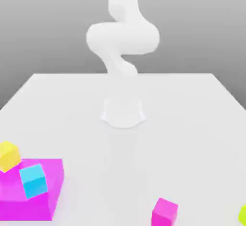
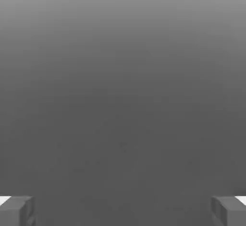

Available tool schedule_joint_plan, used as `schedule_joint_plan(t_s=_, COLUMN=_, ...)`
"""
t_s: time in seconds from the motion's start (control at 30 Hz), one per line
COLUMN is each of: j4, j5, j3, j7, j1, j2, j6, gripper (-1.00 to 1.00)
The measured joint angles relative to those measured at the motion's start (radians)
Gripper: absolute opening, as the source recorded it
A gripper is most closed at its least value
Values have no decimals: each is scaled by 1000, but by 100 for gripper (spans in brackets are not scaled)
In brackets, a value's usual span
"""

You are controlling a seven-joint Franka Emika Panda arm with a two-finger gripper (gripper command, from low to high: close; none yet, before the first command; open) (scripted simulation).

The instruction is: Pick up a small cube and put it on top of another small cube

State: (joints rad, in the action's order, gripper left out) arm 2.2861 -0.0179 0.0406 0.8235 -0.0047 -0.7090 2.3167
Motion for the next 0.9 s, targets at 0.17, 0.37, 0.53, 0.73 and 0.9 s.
schedule_joint_plan(t_s=0.17, j4=-29, j5=-46, j3=84, j7=56, j1=-6, j2=186, j6=33, gripper=0)
schedule_joint_plan(t_s=0.37, j4=-62, j5=-116, j3=175, j7=133, j1=-3, j2=403, j6=71, gripper=0)
schedule_joint_plan(t_s=0.53, j4=-91, j5=-183, j3=234, j7=203, j1=19, j2=586, j6=102, gripper=0)
schedule_joint_plan(t_s=0.73, j4=-125, j5=-254, j3=268, j7=280, j1=86, j2=804, j6=140, gripper=0)
schedule_joint_plan(t_s=0.9, j4=-151, j5=-285, j3=284, j7=325, j1=139, j2=979, j6=176, gripper=0)
